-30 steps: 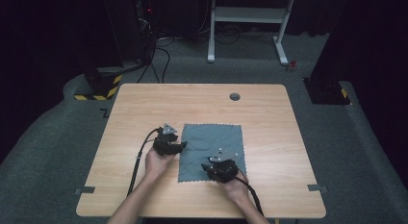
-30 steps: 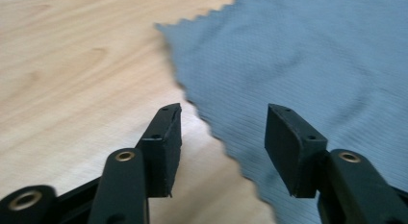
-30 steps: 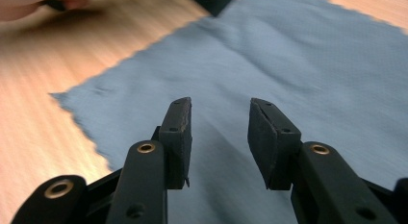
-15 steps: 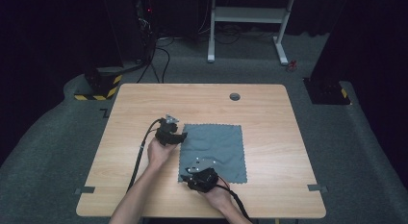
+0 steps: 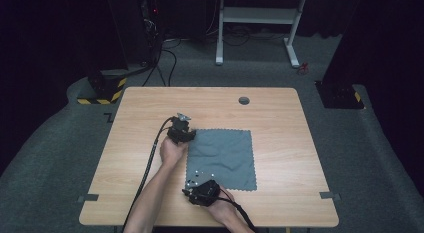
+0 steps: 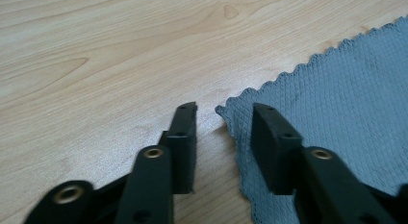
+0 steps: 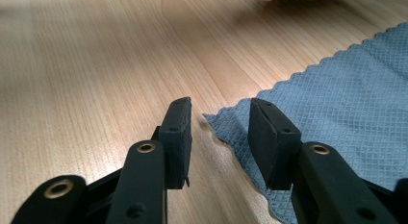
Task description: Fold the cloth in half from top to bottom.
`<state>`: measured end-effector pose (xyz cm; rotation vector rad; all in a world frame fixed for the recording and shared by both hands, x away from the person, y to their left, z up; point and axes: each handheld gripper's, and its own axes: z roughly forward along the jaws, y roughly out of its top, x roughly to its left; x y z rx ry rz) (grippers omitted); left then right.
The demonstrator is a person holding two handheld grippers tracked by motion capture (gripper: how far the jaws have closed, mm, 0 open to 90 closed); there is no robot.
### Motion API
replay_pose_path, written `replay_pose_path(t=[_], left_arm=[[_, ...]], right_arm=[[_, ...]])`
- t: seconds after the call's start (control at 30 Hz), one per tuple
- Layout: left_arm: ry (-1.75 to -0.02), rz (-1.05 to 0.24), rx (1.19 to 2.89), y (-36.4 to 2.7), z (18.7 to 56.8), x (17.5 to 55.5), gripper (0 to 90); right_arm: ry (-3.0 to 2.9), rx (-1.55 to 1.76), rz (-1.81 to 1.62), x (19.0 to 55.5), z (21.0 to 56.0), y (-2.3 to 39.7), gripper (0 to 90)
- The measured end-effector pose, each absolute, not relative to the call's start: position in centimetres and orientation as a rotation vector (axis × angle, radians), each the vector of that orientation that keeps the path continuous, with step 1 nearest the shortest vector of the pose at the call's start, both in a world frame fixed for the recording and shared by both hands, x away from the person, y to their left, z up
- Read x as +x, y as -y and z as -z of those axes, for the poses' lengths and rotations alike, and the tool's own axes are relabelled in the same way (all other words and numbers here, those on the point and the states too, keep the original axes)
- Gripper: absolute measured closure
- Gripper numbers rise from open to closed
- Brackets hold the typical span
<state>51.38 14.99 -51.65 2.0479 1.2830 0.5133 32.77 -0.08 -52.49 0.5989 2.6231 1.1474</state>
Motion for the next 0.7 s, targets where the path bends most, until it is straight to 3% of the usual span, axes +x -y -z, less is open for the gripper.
replay_pose_path(t=[0.1, 0.3, 0.47, 0.7], left_arm=[[-1.267, -0.495, 2.057, -14.92, 51.59, 51.37, 71.6], [-1.245, -0.458, 2.057, -14.91, 51.62, 51.52, 86.9], [-1.262, -0.437, 2.085, -14.7, 51.28, 51.92, 89.5], [-1.254, -0.404, 2.053, -15.31, 51.0, 52.14, 89.8]], right_arm=[[-2.619, 0.615, -1.132, 32.61, 52.43, -0.08, 65.3], [-2.598, 0.614, -1.105, 32.58, 52.35, -0.03, 82.4], [-2.582, 0.607, -1.067, 32.39, 52.26, -0.08, 89.9], [-2.57, 0.578, -1.071, 32.01, 52.06, -0.13, 90.0]])
